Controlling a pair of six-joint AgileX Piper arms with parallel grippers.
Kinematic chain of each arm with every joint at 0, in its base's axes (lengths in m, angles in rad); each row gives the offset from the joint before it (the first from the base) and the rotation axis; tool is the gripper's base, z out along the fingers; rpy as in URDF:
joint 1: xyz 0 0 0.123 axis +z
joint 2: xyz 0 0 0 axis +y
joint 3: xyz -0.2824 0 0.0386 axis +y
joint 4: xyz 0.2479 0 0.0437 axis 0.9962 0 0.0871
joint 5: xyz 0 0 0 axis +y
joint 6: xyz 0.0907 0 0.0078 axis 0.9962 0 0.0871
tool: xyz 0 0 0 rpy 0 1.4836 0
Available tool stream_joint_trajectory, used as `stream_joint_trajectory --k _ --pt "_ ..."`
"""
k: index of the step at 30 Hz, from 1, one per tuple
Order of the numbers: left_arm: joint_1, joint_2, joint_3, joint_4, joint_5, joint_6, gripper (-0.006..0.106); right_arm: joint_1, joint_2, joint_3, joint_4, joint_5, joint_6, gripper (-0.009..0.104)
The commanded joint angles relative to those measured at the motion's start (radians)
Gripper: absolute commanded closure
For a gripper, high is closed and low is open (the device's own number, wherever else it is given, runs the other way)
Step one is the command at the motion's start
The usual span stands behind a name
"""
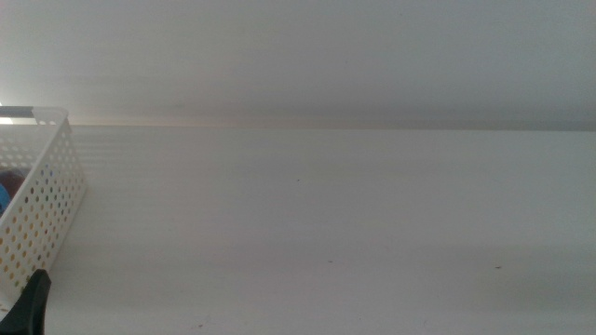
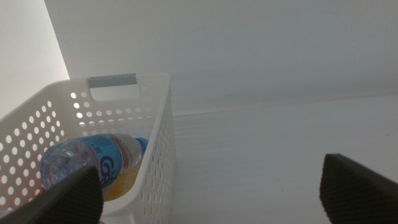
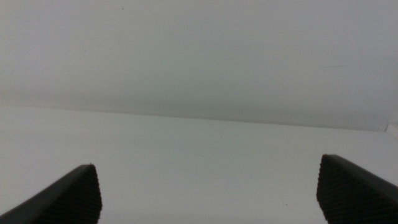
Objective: Use arms to grab the bottles and put them into the dustbin to the left of the table.
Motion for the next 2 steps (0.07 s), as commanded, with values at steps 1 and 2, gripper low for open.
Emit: stream_joint_trajectory --k 1,2 --pt "0.001 -0.042 0.041 -0.025 -0.017 -0.002 0.007 -0.004 -0.038 0.045 -0.011 -0.012 -0.002 0.003" --pt "0.001 -0.042 0.041 -0.025 -0.017 -0.002 0.007 -0.004 -0.038 0.045 -0.011 -0.012 -0.002 0.003"
